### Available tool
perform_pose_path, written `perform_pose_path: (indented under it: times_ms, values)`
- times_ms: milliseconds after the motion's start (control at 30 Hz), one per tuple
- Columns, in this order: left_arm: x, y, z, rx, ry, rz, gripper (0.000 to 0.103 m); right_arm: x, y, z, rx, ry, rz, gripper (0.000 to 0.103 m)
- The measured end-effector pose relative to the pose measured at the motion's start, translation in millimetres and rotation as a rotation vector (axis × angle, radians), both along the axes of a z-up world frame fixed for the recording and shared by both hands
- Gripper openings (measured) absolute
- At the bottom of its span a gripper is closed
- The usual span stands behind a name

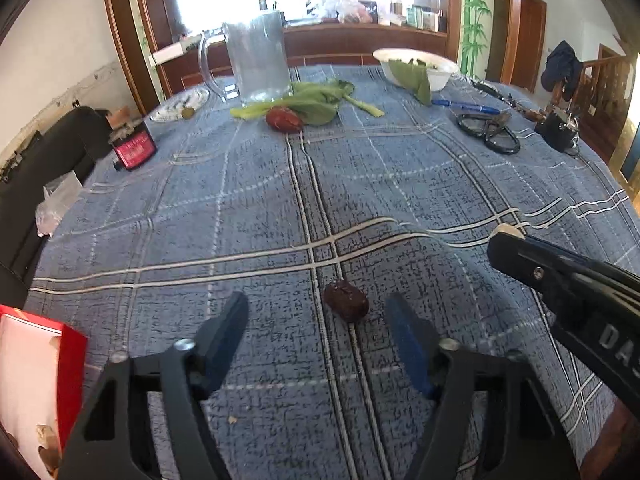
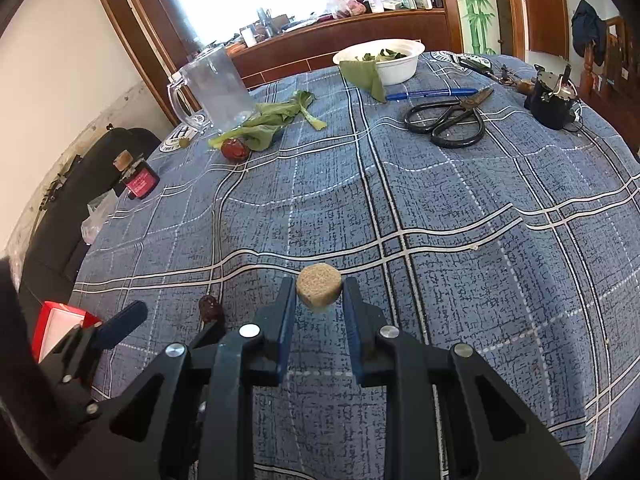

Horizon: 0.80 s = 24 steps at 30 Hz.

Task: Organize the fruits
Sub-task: 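Grasp a tan cube with the right tool while the left tool grasps a dark date, then carry the date into the tray and open the left tool while the right carries the cube there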

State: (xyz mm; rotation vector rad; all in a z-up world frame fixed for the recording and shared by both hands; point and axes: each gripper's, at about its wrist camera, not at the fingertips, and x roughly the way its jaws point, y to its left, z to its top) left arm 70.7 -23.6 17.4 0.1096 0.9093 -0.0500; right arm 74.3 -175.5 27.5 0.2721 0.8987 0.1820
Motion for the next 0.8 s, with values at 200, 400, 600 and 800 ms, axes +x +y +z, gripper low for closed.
perform_pose_path:
  times_ms: [200,400,600,800]
  values:
    - [3.7,4.8,-4.4,-0.055,0.010,-0.003,0.024,0.4,2.8,-0.8,0.003,0.006,0.006,0.026]
    - [-2.2,10.0,-1.5,-0.076,0.006,0.000,0.022,0.8,3.2,-1.0,0.005,0.007,0.010,0.026]
    - [-31.0,15.4,20.8,-0.060,-0.067,-0.007,0.022,-1.3,6.9,2.5,0.013,-0.007,0.021,0.026]
    - [-70.5,27.4,55.3,-0.016,-0.192,0.003,0.022,-7.4,11.2,7.3,0.064,-0.027,0.045,0.026]
